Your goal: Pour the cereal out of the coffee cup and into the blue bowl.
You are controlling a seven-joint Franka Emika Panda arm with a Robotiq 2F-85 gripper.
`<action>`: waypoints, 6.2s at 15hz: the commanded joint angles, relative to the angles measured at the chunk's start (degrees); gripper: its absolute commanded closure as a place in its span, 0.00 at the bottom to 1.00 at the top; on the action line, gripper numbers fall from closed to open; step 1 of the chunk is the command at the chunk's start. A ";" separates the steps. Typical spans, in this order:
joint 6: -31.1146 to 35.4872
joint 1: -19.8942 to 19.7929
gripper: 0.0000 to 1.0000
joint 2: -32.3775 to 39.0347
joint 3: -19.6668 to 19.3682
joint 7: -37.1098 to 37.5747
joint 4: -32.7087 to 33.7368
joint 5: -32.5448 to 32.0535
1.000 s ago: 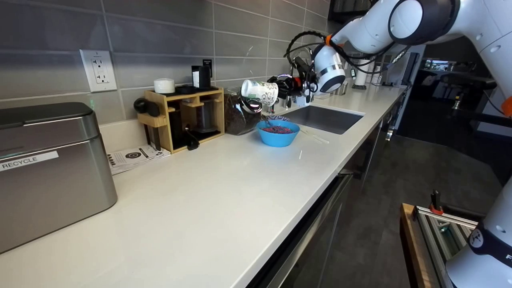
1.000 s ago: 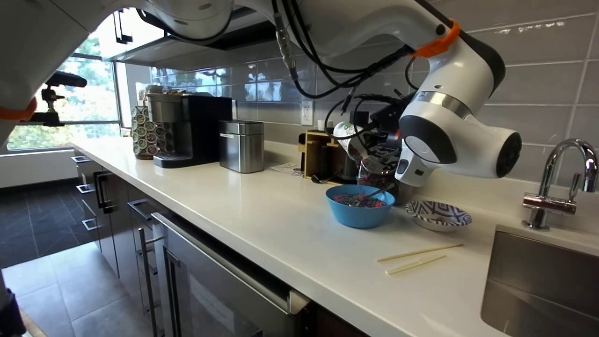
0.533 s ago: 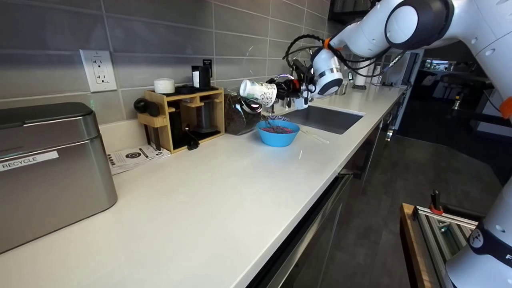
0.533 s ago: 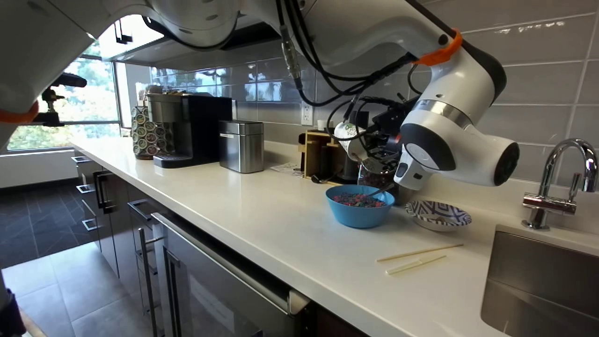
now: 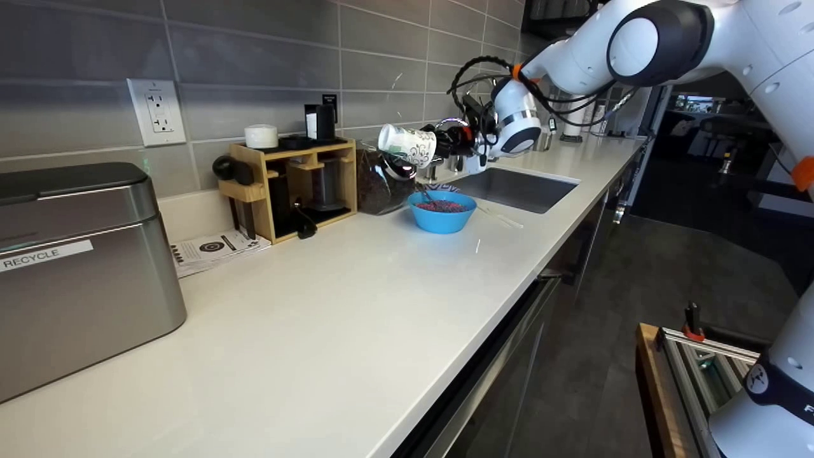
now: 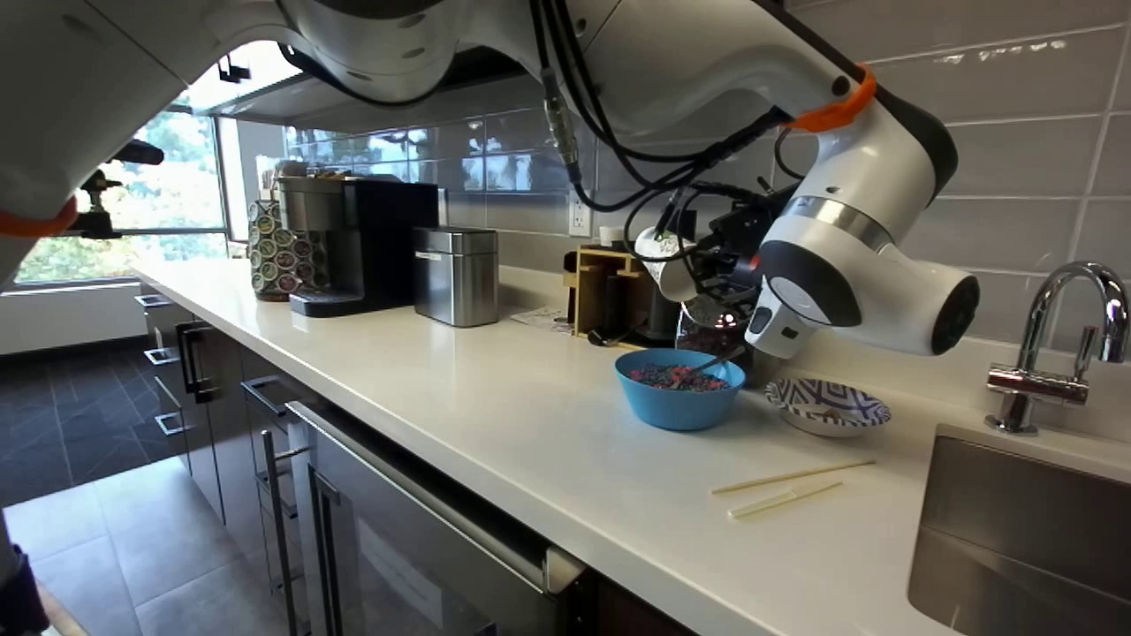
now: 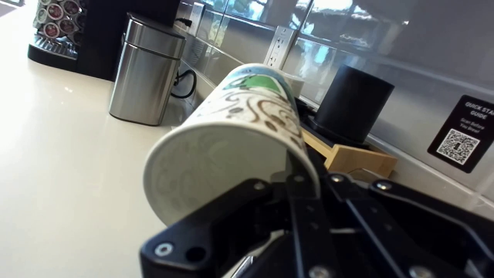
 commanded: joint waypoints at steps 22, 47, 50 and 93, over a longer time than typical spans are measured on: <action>56.38 26.98 1.00 -41.76 0.05 -20.04 -37.67 -43.15; 75.56 36.95 1.00 -36.59 9.18 0.63 -40.98 -111.99; 72.80 38.46 1.00 -33.75 9.52 -2.31 -37.17 -111.65; 57.35 41.69 0.00 -39.39 9.26 3.77 -29.76 -112.15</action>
